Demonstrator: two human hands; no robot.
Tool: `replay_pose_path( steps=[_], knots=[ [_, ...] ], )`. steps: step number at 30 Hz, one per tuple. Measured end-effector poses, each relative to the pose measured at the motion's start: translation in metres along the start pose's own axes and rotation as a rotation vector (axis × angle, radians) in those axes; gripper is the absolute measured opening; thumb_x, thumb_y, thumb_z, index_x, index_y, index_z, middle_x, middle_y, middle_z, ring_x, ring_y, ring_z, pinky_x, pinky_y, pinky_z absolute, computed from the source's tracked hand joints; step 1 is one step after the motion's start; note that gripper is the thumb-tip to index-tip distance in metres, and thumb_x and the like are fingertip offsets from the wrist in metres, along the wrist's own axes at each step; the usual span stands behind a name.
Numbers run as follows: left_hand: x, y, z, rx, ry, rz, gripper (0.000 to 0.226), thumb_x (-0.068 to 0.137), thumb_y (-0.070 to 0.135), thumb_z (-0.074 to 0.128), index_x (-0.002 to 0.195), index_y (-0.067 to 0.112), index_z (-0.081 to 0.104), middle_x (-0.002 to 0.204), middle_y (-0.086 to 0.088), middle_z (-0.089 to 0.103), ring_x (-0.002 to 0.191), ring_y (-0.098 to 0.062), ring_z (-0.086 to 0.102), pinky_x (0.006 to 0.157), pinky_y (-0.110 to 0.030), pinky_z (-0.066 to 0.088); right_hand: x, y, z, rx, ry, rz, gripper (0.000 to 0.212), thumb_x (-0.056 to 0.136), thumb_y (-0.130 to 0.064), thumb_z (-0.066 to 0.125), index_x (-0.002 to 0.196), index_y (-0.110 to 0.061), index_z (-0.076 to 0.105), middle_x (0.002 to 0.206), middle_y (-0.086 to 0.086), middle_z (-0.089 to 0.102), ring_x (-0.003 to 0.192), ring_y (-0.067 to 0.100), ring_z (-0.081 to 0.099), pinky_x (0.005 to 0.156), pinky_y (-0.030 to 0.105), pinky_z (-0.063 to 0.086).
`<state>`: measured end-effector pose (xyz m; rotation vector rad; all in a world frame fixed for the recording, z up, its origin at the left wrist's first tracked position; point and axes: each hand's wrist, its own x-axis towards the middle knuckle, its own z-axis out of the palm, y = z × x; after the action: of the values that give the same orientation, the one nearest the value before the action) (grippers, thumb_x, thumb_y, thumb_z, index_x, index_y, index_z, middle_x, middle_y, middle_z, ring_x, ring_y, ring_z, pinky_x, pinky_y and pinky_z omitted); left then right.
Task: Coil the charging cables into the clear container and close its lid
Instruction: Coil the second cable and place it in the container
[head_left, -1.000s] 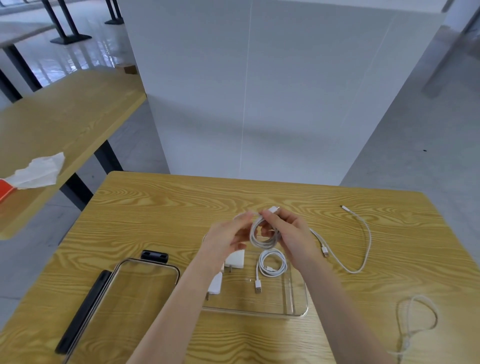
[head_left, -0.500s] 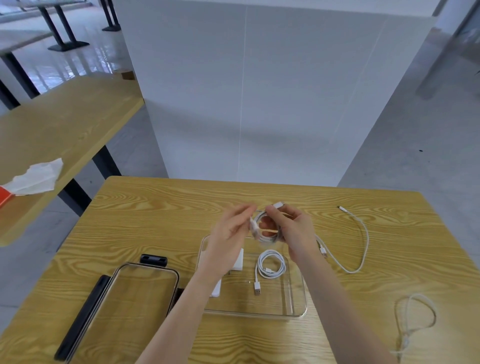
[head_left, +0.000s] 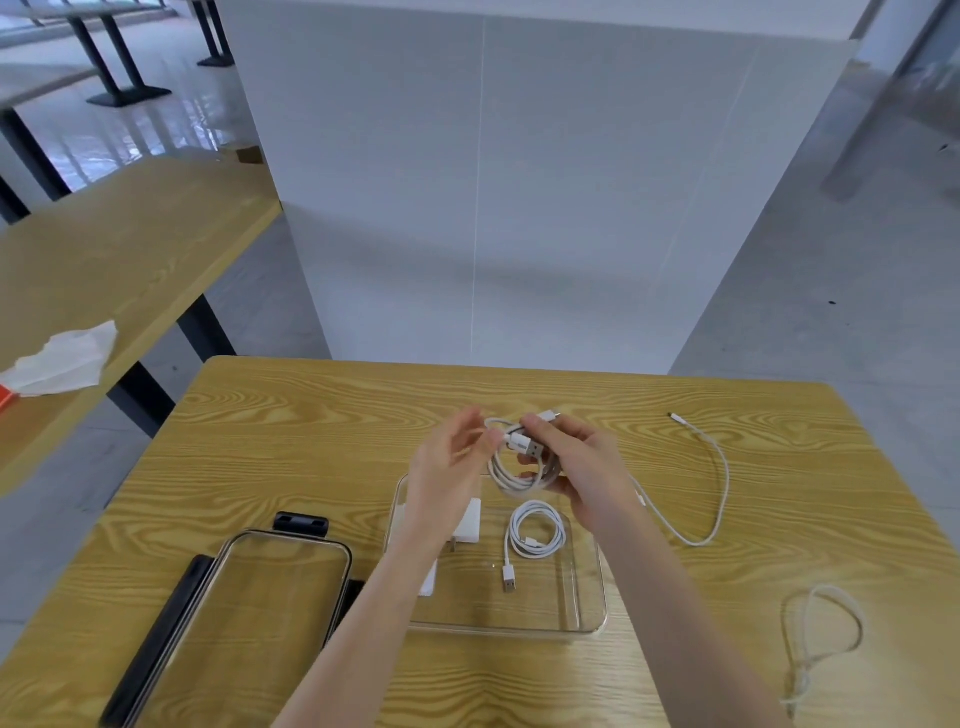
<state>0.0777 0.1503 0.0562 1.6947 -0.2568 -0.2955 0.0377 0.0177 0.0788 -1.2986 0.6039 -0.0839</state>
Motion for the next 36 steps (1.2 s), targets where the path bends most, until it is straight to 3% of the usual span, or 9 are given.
replay_pose_path(
  steps=[2, 5, 9, 17, 22, 27, 31, 36],
  knots=[
    [0.001, -0.001, -0.004, -0.083, -0.153, -0.169, 0.032, 0.091, 0.035, 0.053, 0.110, 0.013, 0.064, 0.106, -0.007, 0.070, 0.098, -0.016, 0.067, 0.090, -0.032, 0.053, -0.001, -0.001, 0.000, -0.045, -0.006, -0.013, 0.018, 0.081, -0.020, 0.072, 0.067, -0.011, 0.065, 0.057, 0.001, 0.066, 0.050, 0.014, 0.063, 0.049, 0.027, 0.054],
    [-0.001, 0.003, -0.005, -0.169, -0.151, -0.219, 0.023, 0.094, 0.024, 0.051, 0.100, 0.006, 0.065, 0.096, -0.015, 0.072, 0.089, -0.028, 0.070, 0.084, -0.045, 0.055, -0.001, 0.000, 0.000, -0.109, -0.024, -0.031, 0.014, 0.081, -0.021, 0.071, 0.071, -0.012, 0.067, 0.065, 0.003, 0.069, 0.056, 0.018, 0.066, 0.055, 0.031, 0.057],
    [0.002, 0.009, -0.008, -0.055, -0.132, -0.176, 0.013, 0.093, 0.019, 0.053, 0.099, 0.008, 0.057, 0.092, -0.011, 0.071, 0.082, -0.023, 0.071, 0.071, -0.037, 0.059, -0.001, -0.003, -0.003, -0.147, -0.072, -0.017, 0.012, 0.083, -0.022, 0.069, 0.082, -0.010, 0.069, 0.075, 0.004, 0.074, 0.057, 0.018, 0.068, 0.054, 0.030, 0.055],
    [-0.004, 0.009, -0.001, 0.225, -0.053, 0.045, 0.007, 0.091, 0.018, 0.057, 0.095, 0.014, 0.052, 0.087, -0.001, 0.068, 0.072, -0.015, 0.068, 0.056, -0.031, 0.058, -0.004, -0.005, -0.005, -0.200, -0.115, -0.033, 0.010, 0.086, -0.019, 0.066, 0.078, -0.013, 0.066, 0.076, 0.003, 0.073, 0.048, 0.011, 0.062, 0.052, 0.028, 0.053],
    [-0.004, -0.001, 0.001, 0.328, 0.037, 0.148, 0.025, 0.081, 0.006, 0.063, 0.080, 0.022, 0.044, 0.081, 0.007, 0.058, 0.050, -0.022, 0.051, 0.048, -0.032, 0.044, -0.004, -0.004, 0.000, -0.115, -0.074, -0.024, 0.022, 0.084, -0.033, 0.067, 0.080, -0.011, 0.067, 0.067, 0.006, 0.068, 0.049, 0.014, 0.061, 0.048, 0.026, 0.051],
    [-0.002, -0.004, 0.002, 0.132, -0.061, -0.066, 0.041, 0.079, -0.002, 0.060, 0.105, 0.027, 0.052, 0.098, 0.002, 0.065, 0.071, -0.012, 0.062, 0.055, -0.018, 0.047, 0.003, 0.006, 0.003, -0.204, -0.046, -0.091, 0.012, 0.089, -0.022, 0.061, 0.081, -0.014, 0.065, 0.054, 0.002, 0.057, 0.043, 0.012, 0.053, 0.052, 0.029, 0.048],
    [0.001, -0.013, -0.007, -0.003, -0.228, -0.280, 0.025, 0.079, -0.004, 0.061, 0.091, 0.018, 0.067, 0.087, -0.006, 0.071, 0.078, -0.015, 0.068, 0.070, -0.024, 0.056, 0.009, 0.021, -0.002, -0.171, -0.075, -0.001, 0.006, 0.090, -0.016, 0.061, 0.090, -0.013, 0.066, 0.061, 0.003, 0.059, 0.047, 0.011, 0.056, 0.052, 0.028, 0.053],
    [-0.002, -0.036, -0.018, 0.162, -0.261, -0.215, 0.014, 0.087, 0.019, 0.061, 0.098, 0.019, 0.070, 0.082, 0.002, 0.072, 0.078, -0.011, 0.067, 0.073, -0.025, 0.056, 0.021, 0.049, -0.012, -0.156, -0.075, 0.139, 0.007, 0.091, -0.014, 0.059, 0.094, -0.011, 0.064, 0.066, 0.005, 0.065, 0.054, 0.011, 0.062, 0.051, 0.028, 0.053]
  ],
)
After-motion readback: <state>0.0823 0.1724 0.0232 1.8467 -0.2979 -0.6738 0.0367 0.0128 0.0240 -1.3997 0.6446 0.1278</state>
